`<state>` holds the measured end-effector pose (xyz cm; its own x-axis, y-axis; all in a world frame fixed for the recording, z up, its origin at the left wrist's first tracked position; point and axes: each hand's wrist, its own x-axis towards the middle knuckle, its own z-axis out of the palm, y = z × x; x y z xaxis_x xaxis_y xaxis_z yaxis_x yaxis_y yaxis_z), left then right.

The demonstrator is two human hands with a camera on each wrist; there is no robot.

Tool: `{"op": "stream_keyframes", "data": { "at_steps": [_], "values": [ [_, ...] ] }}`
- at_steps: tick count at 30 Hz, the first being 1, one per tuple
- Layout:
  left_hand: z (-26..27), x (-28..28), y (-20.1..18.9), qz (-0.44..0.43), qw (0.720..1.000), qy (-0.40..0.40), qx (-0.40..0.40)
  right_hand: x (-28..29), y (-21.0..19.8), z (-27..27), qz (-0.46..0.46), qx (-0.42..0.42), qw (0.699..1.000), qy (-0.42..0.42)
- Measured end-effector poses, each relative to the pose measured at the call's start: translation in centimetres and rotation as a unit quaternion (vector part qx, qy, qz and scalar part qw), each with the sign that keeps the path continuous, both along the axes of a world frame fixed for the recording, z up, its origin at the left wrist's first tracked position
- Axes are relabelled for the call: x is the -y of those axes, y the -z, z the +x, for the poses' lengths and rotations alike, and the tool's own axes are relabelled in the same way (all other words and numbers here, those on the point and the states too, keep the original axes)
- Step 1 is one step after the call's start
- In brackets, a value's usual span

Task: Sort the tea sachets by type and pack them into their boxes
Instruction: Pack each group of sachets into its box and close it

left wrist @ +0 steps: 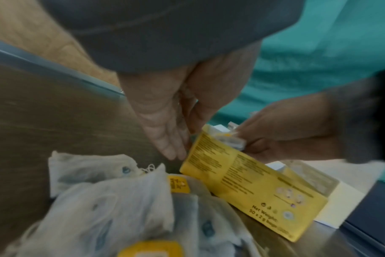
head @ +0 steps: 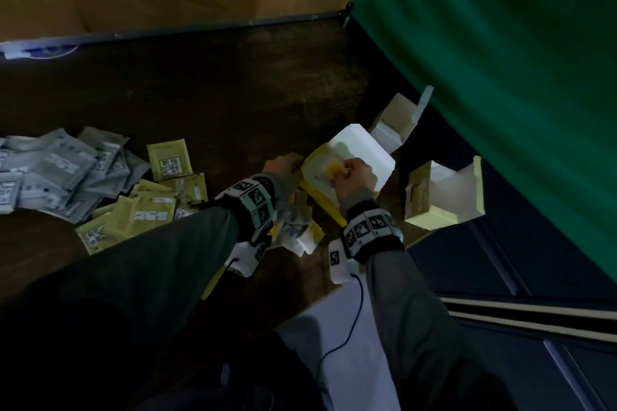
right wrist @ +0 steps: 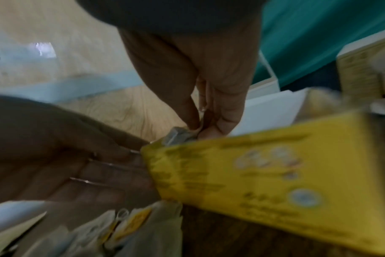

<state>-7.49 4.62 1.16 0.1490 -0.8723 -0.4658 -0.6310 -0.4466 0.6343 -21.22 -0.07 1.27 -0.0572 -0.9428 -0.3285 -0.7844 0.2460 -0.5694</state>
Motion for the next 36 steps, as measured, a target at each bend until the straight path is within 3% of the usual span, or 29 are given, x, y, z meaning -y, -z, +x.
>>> {"op": "stream_keyframes", "data": {
  "at_steps": [3,6,11,14,17,22,24,26,31,36],
  "values": [
    [-0.3,-0.5,0.7,0.007,1.0,0.014,-0.005,0.1,0.5,0.9,0.027,-0.049,0.995,-0.082],
    [0.7,-1.7,1.1,-0.01,1.0,-0.022,-0.007,0.0,0.3,1.0,0.038,-0.077,0.987,-0.138],
    [4.6,-4.5,0.4,-0.051,0.996,-0.077,0.017,-2.6,-0.6,-0.9,-0.128,0.013,0.983,-0.133],
    [5.2,-6.2,0.4,-0.03,0.997,-0.012,0.064,-5.6,0.1,-2.4,-0.051,-0.005,0.977,-0.207],
    [5.2,-7.2,1.3,0.002,0.997,0.057,0.06,-7.4,2.2,-2.9,0.012,-0.065,0.961,-0.269],
    [3.9,-8.0,2.6,-0.016,0.992,0.12,0.047,-8.0,4.2,-1.9,0.073,-0.088,0.976,-0.186],
    [3.2,-8.0,2.7,0.001,0.974,0.198,0.106,-8.0,4.3,-2.2,0.106,-0.072,0.98,-0.149],
    [2.5,-7.9,2.6,0.01,0.939,0.29,0.182,-8.2,3.9,-2.8,0.132,-0.059,0.979,-0.145],
    [1.9,-6.9,3.2,-0.002,0.873,0.41,0.263,-8.4,1.7,-4.2,0.108,0.016,0.978,-0.181],
    [2.3,-6.1,2.7,-0.015,0.882,0.41,0.231,-5.6,-2.8,-4.4,0.045,0.058,0.982,-0.173]
  ]
}}
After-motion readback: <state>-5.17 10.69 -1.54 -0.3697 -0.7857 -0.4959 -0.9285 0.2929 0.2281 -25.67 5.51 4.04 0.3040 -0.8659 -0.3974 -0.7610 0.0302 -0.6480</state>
